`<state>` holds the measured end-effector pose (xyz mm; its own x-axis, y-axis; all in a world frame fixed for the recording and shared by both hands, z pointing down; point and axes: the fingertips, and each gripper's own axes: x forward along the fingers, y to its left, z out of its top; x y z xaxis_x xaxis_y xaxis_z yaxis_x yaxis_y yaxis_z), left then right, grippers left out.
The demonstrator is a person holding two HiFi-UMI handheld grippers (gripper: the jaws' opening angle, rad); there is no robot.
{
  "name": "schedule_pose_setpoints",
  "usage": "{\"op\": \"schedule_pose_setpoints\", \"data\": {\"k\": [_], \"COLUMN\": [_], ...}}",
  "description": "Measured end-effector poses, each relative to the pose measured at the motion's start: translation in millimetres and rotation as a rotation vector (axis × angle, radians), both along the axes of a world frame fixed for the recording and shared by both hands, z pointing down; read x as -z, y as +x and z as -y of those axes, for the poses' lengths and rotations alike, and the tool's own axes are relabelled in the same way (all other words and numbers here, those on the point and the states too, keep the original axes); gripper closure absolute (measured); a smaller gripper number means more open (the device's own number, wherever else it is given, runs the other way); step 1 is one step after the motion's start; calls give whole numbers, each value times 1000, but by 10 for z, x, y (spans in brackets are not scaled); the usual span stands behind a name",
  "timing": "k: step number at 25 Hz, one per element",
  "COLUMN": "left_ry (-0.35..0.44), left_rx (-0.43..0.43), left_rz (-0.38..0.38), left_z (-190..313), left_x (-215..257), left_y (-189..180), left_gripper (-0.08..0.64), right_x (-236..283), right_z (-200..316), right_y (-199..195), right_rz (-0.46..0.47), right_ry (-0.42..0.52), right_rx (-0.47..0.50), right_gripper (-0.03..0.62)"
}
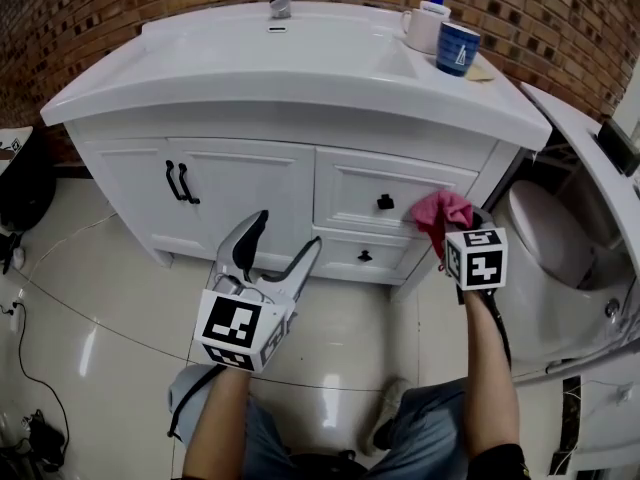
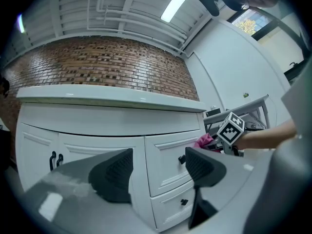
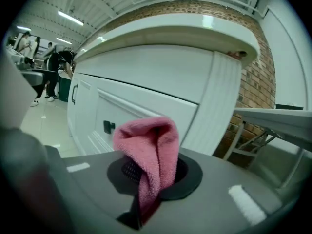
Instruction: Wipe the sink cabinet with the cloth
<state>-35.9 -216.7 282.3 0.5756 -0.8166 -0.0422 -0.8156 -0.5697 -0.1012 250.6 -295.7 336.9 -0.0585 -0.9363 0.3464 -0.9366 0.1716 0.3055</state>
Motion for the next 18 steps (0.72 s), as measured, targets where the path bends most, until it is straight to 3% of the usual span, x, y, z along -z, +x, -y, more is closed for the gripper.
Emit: {"op": "schedule_pose_setpoints", "data": {"k": [4, 7, 12, 18], "left_ry": [-5, -1, 0, -21], "left_rx": [-4, -2, 10, 34], "left_rz": [-1, -3, -2, -15], "left_z": [-4, -3, 4, 4], "left_x": [-10, 7, 14, -10], "left_y": [23, 6, -51, -202], "left_gripper": [219, 219, 218, 219], "right_x": [-5, 42, 136, -227], "right_z": [-58, -80, -64, 64], "right_y": [373, 220, -961, -2415], "right_rz": [-15, -24, -19, 68], "right_ry": [-18, -1, 67, -4], "right_rx": [-89, -55, 154, 398], "right_gripper": [548, 549, 549, 549]}}
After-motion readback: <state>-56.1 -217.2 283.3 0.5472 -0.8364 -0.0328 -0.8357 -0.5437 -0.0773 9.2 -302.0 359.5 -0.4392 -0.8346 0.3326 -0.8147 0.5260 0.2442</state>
